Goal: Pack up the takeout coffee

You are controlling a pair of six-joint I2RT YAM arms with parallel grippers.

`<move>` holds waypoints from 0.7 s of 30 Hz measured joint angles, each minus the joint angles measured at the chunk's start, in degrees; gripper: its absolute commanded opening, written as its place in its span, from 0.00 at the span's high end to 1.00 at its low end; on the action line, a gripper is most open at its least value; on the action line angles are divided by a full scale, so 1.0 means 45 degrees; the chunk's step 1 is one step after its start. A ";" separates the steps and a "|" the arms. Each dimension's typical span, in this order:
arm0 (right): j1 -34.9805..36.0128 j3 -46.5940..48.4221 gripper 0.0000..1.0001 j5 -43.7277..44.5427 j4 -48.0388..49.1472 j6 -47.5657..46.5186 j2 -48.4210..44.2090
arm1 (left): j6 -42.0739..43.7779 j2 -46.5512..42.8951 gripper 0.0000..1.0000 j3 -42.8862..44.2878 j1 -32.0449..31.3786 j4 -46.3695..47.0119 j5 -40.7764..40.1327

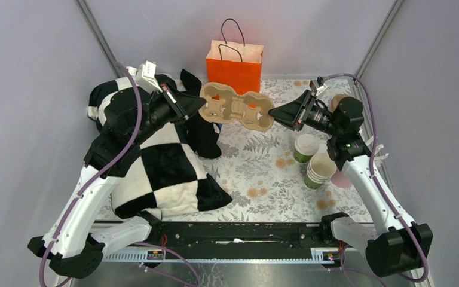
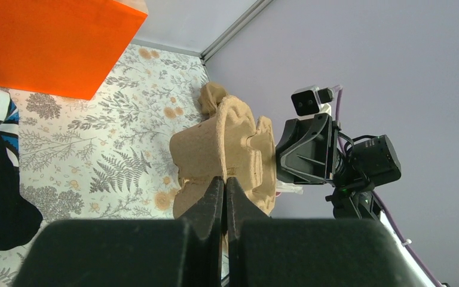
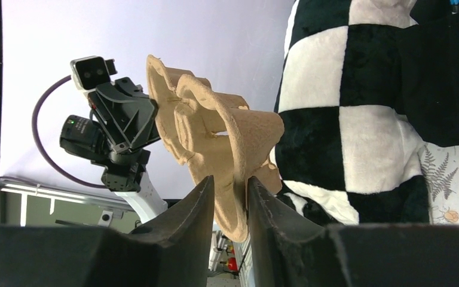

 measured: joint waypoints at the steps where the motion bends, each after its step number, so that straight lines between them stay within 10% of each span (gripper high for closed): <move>1: 0.0000 -0.0034 0.73 -0.0005 0.0126 0.0078 0.0000 | -0.0049 -0.0010 1.00 -0.0049 0.0015 0.0029 0.0019; 7: 0.0000 -0.0345 1.00 -0.0010 0.0942 0.0588 0.0000 | -0.0238 -0.0024 1.00 -0.0170 0.0058 0.0214 0.0063; 11: 0.0000 -0.0355 1.00 0.0073 0.0733 0.0525 -0.0209 | -0.0355 -0.0083 0.97 -0.0287 0.0112 0.0238 0.0005; 16: 0.0000 0.0364 1.00 0.0583 -0.1758 -0.0767 -0.1044 | -0.0495 -0.0073 0.28 -0.0291 0.0151 -0.0097 -0.0389; 21: 0.0000 0.4211 1.00 0.3249 -0.7883 -0.4153 -0.1234 | -0.0233 0.0656 0.02 0.0617 0.0437 -0.1894 -0.2045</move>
